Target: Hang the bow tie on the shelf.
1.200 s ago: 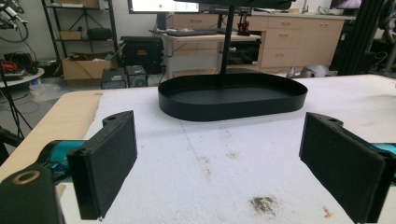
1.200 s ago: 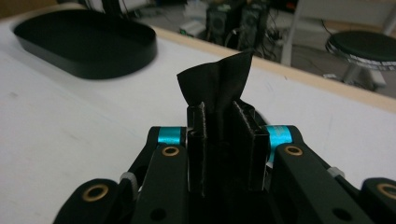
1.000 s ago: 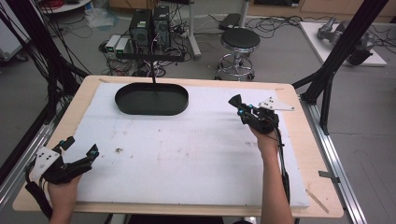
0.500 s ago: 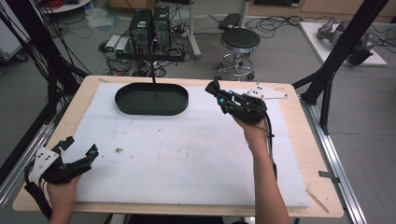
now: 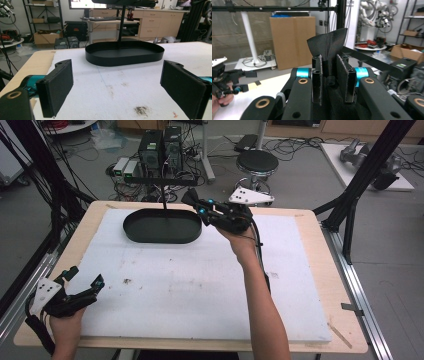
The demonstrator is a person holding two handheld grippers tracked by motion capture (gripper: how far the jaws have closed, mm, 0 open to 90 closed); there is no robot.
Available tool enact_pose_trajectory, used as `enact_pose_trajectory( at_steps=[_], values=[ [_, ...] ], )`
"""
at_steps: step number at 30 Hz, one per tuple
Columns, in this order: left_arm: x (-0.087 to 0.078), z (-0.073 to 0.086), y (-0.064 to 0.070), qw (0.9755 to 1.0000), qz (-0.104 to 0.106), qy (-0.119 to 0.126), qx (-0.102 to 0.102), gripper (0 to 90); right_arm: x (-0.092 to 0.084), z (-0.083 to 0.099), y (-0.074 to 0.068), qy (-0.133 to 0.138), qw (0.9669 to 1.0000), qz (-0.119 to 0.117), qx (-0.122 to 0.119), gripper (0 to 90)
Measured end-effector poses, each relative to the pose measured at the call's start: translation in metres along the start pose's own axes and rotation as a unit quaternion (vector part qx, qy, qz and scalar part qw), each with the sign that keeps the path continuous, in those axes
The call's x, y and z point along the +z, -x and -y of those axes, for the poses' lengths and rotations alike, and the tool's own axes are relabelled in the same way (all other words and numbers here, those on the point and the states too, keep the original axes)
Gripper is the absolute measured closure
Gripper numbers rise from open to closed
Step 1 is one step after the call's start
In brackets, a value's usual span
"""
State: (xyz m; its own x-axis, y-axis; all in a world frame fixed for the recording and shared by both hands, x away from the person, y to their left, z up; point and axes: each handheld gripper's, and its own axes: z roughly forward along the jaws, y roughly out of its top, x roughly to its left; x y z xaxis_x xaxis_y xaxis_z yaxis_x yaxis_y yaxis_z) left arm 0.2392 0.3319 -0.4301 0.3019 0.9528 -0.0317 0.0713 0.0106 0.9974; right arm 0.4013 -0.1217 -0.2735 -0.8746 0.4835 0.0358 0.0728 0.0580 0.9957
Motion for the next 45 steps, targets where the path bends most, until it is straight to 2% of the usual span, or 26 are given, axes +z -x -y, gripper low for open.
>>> enact_pose_trajectory(
  at_steps=[4,9,14,17,18,21,25,28,31,38,41,45],
  values=[
    [0.001,0.002,-0.001,1.0,0.0,-0.004,0.0,11.7,0.023,-0.003,0.008,0.002,1.0,-0.004,0.007,75.8],
    [0.001,0.003,-0.003,1.0,-0.001,-0.005,-0.003,11.7,0.051,0.001,0.024,-0.009,0.9994,0.001,0.033,75.8],
    [0.001,0.005,-0.006,1.0,-0.002,-0.007,-0.005,11.7,0.069,0.007,0.042,-0.004,0.9985,0.008,0.054,75.8],
    [0.001,0.007,-0.007,0.9999,-0.002,-0.009,-0.009,11.7,0.079,0.011,0.052,-0.014,0.9978,0.016,0.063,75.8],
    [0.001,0.007,-0.008,0.9999,-0.003,-0.01,-0.009,11.7,0.082,0.011,0.054,-0.012,0.9979,0.023,0.06,75.8],
    [0.001,0.008,-0.009,0.9999,-0.001,-0.01,-0.011,11.7,0.087,0.012,0.061,-0.001,0.9975,0.035,0.061,75.9],
    [0.002,0.009,-0.009,0.9998,0.0,-0.012,-0.014,11.7,0.093,0.016,0.071,-0.004,0.9963,0.056,0.066,75.9],
    [0.001,0.011,-0.01,0.9998,0.001,-0.015,-0.013,11.7,0.095,0.016,0.079,-0.004,0.9954,0.06,0.075,75.9],
    [0.0,0.012,-0.012,0.9997,-0.002,-0.017,-0.016,11.7,0.095,0.015,0.082,0.006,0.9953,0.068,0.069,75.9],
    [-0.003,0.013,-0.014,0.9996,-0.007,-0.017,-0.02,11.7,0.094,0.025,0.094,-0.008,0.9918,0.101,0.079,75.8],
    [-0.003,0.013,-0.014,0.9996,-0.006,-0.019,-0.02,11.7,0.094,0.027,0.098,-0.011,0.9909,0.108,0.08,75.6],
    [-0.002,0.014,-0.014,0.9996,-0.006,-0.019,-0.02,11.7,0.095,0.032,0.1,-0.027,0.989,0.121,0.08,73.6]
  ],
)
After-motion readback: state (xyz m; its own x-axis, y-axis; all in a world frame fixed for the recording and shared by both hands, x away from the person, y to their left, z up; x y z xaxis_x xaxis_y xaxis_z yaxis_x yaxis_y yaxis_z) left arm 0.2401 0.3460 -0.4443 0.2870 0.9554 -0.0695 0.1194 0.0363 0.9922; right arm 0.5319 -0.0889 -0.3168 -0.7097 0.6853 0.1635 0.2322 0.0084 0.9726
